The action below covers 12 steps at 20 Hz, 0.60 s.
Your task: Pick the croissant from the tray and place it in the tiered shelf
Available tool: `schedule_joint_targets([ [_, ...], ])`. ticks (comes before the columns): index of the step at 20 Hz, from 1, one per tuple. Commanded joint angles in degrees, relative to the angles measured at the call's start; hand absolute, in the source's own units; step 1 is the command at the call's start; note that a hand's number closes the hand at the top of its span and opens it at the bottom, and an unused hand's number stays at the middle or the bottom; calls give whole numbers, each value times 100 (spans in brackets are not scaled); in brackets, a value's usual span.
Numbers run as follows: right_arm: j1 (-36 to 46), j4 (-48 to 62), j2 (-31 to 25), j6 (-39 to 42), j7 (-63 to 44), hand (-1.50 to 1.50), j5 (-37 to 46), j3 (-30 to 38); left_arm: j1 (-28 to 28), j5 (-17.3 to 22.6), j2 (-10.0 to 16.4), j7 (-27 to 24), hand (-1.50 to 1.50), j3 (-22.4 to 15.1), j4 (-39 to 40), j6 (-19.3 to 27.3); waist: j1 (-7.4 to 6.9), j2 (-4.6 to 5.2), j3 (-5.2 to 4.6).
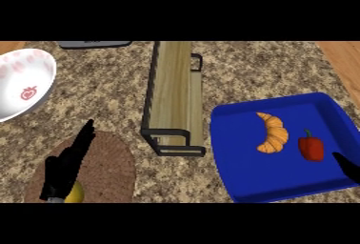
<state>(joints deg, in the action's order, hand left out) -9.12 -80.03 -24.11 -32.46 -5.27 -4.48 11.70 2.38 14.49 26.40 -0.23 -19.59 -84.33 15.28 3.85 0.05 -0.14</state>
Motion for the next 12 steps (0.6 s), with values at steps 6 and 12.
schedule_joint_targets([
  [6,-591,-2242,-92,-91,-1133,-150,816,-863,-311,-106,-182,-147,0,-22,673,-609,-344,-8,0],
  [12,-103,-2436,-1113,796,-3758,-150,1259,-1498,-339,-196,-237,-142,0,-134,627,-657,-550,39,-27],
])
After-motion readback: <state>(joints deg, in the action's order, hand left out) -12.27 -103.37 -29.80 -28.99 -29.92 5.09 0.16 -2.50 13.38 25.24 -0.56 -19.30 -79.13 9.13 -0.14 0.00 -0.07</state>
